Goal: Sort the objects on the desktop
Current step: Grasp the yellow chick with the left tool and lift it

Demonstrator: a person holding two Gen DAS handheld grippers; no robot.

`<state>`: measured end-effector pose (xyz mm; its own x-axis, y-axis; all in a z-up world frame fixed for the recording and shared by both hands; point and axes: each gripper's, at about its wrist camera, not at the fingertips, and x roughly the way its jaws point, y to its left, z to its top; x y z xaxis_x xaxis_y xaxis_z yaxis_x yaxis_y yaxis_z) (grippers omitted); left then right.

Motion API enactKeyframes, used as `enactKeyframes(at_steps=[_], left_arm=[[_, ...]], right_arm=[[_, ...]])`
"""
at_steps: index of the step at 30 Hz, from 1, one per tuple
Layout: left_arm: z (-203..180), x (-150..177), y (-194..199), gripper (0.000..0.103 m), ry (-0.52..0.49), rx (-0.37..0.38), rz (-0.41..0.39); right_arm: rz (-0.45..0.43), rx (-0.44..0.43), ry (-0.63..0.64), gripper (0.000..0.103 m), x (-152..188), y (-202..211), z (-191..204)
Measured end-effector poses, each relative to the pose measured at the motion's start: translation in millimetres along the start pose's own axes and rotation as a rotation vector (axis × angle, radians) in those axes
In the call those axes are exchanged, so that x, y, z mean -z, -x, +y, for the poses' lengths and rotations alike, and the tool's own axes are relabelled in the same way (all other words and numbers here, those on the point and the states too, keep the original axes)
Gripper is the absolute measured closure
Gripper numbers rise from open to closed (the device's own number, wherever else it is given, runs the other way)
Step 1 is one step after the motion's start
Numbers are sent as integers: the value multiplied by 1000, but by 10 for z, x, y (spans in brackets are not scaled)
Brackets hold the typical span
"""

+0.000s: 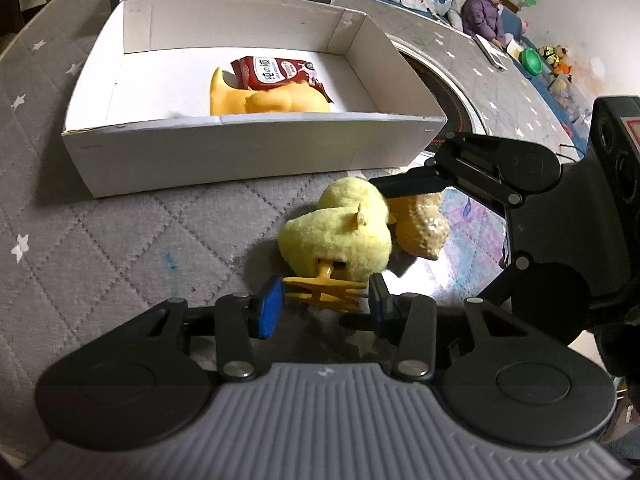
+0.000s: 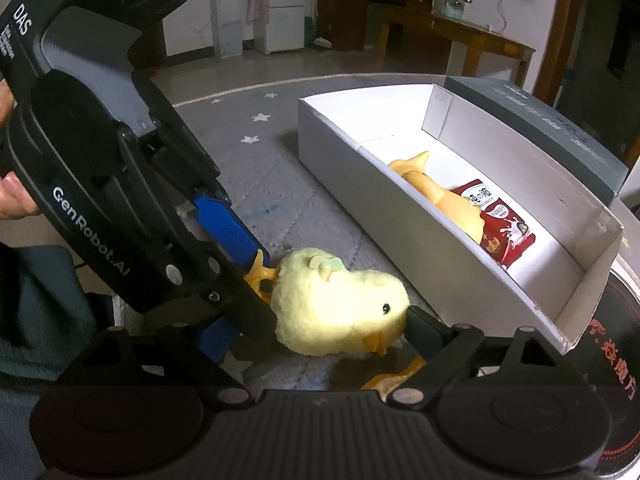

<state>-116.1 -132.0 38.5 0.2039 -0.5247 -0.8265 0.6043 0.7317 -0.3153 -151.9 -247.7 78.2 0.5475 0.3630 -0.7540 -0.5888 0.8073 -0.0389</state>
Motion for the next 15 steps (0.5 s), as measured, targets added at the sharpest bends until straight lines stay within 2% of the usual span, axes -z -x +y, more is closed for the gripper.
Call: enactKeyframes(at_steps=[8,15], left_arm=[[-27,-44,167,57,-13,5,-36],[-142,-207,513,57,-66,4,-117]], right_arm=[[-36,15,-25,15,-48,99,23],[-109,44,-12,15,-186,365,39]])
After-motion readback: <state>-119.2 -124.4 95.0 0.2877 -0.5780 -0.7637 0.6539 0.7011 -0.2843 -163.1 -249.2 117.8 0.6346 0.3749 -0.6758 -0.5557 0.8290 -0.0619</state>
